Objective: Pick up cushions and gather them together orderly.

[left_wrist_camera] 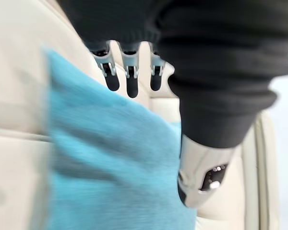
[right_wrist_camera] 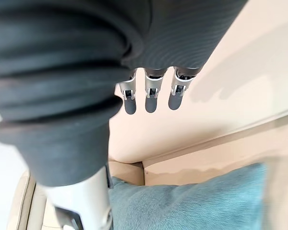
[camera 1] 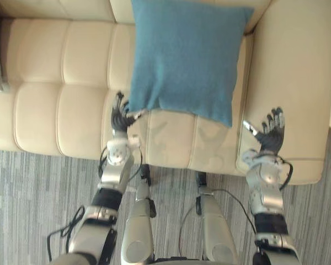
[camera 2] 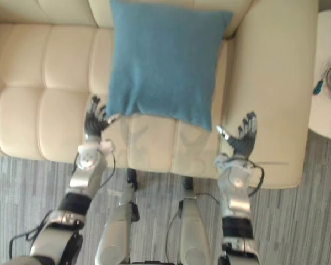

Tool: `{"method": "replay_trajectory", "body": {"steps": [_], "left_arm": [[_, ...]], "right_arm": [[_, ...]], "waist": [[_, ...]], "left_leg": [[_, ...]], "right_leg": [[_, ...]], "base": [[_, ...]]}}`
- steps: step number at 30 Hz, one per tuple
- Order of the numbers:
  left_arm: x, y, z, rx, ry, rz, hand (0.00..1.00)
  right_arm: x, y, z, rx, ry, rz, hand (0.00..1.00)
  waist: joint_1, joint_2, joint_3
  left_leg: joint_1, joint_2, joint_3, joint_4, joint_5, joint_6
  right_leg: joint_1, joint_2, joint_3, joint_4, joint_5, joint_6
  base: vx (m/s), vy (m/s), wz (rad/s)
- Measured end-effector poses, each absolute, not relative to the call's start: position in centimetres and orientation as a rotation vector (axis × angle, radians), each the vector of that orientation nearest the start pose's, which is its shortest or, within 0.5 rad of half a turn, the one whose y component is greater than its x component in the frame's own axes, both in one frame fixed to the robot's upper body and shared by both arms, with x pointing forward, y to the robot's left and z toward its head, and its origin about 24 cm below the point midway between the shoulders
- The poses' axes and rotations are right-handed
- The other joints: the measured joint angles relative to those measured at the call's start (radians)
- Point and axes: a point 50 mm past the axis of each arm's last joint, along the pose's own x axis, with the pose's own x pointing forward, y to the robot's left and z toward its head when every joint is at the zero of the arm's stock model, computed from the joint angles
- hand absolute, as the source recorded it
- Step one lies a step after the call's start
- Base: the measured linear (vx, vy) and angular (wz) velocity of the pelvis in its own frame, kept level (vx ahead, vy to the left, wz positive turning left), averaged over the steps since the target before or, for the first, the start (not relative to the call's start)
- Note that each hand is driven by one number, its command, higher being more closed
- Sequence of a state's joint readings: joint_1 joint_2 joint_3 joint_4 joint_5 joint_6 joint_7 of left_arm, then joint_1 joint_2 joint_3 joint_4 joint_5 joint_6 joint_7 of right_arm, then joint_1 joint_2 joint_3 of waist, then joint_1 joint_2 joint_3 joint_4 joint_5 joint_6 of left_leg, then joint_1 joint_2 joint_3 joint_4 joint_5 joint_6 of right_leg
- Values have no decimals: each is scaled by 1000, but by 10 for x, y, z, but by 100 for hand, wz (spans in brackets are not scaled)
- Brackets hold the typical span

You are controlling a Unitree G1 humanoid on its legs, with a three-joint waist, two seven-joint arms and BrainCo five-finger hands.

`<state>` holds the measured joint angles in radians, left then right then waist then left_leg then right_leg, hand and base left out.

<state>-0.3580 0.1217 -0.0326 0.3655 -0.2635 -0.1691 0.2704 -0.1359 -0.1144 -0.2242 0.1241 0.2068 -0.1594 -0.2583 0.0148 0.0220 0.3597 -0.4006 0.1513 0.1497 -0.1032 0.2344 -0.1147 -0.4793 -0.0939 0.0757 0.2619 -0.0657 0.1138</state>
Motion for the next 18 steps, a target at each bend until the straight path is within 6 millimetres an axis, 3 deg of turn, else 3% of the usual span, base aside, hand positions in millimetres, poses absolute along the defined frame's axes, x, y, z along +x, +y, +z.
{"method": "replay_trajectory", "body": {"steps": [1,4,6,7,13,16,18], "left_arm": [[310,162,54,-160,-74,200,0],[263,163,-5,-191,131,218,0],[246,163,-26,-192,215,221,0],[232,164,-45,-198,301,231,0],[184,166,-106,-158,618,256,0],[151,171,-132,-126,789,275,0],[142,173,-138,-110,835,276,0]], "right_arm": [[260,-233,56,129,-144,-464,0],[221,-228,6,150,49,-465,0],[207,-224,-17,163,150,-464,0],[195,-221,-39,176,248,-466,0],[151,-196,-107,250,604,-457,0],[124,-189,-134,267,778,-461,0],[113,-189,-141,277,838,-481,0]], "waist": [[0,-4,-5],[1,-12,-115],[1,-14,-148],[4,-14,-178],[3,-18,-265],[9,-21,-307],[8,-25,-314]], "left_leg": [[32,-3,0,0,-9,-1],[100,-7,2,0,-51,-1],[139,-7,5,0,-59,-6],[166,-8,5,0,-66,-8],[256,-2,18,0,-91,-17],[300,-2,41,-1,-115,-20],[316,-2,44,-1,-120,-23]], "right_leg": [[34,-3,-3,-1,-10,-1],[113,-10,-12,-19,-38,-4],[158,-11,-14,-37,-43,-7],[196,-11,-19,-57,-43,-7],[312,-6,-26,-125,-38,-13],[354,-6,-7,-169,-27,-10],[377,-7,-4,-188,-20,-11]], "base": [[150,-52,11],[147,-34,6],[169,-29,0],[111,-19,2],[57,-13,-2],[9,2,-20],[26,4,-9]]}}
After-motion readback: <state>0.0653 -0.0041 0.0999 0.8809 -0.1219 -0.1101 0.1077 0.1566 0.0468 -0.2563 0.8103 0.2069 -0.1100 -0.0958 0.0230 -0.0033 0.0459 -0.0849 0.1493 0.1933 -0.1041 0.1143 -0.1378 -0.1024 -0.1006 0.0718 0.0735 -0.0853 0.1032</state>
